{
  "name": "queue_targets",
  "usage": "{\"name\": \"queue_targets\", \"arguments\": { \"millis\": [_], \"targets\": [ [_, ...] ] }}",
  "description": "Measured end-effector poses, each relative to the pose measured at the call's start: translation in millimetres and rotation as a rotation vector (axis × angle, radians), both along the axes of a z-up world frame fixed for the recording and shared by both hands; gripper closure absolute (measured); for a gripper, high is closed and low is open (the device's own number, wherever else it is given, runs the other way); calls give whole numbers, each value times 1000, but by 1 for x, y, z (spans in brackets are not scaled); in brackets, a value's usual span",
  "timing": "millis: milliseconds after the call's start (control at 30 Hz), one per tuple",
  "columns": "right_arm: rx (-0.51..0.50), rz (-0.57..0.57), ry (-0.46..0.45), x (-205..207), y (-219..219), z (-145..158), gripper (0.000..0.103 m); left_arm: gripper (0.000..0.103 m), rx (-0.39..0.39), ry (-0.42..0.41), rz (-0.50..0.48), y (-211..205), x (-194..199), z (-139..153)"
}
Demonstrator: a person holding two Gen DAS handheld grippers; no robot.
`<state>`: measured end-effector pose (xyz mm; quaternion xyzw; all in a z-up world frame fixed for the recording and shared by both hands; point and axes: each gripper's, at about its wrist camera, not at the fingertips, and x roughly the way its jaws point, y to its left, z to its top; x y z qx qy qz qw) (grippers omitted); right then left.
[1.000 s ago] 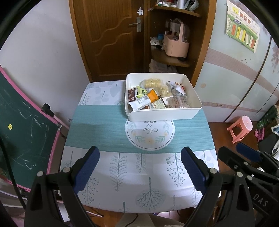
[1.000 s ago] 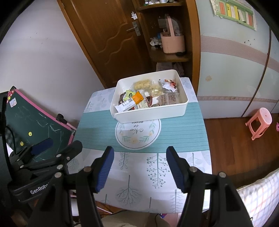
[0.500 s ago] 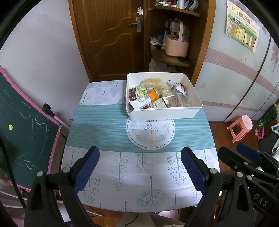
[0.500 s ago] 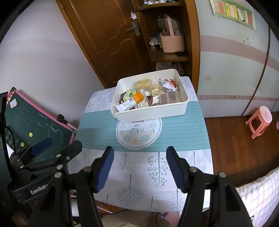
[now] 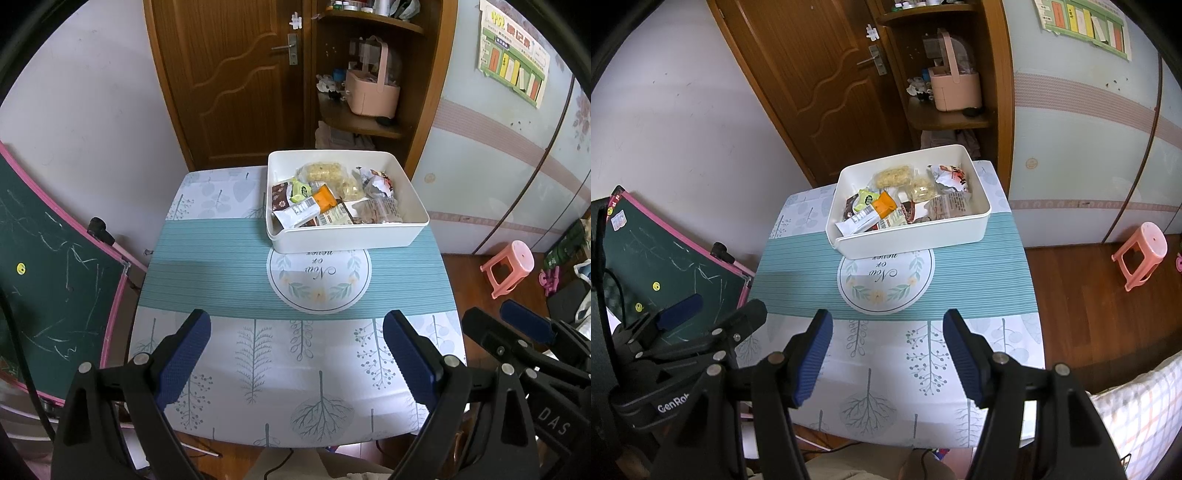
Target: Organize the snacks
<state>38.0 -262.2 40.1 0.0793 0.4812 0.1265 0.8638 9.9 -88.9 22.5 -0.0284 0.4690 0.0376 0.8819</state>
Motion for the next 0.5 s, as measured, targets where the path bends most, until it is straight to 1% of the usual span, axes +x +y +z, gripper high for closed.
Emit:
{"name": "queue_targets", "arguments": {
  "millis": [500],
  "targets": [
    [1, 2, 2, 0, -1, 1, 40, 9, -7, 4, -3, 3, -2, -3]
  ]
}}
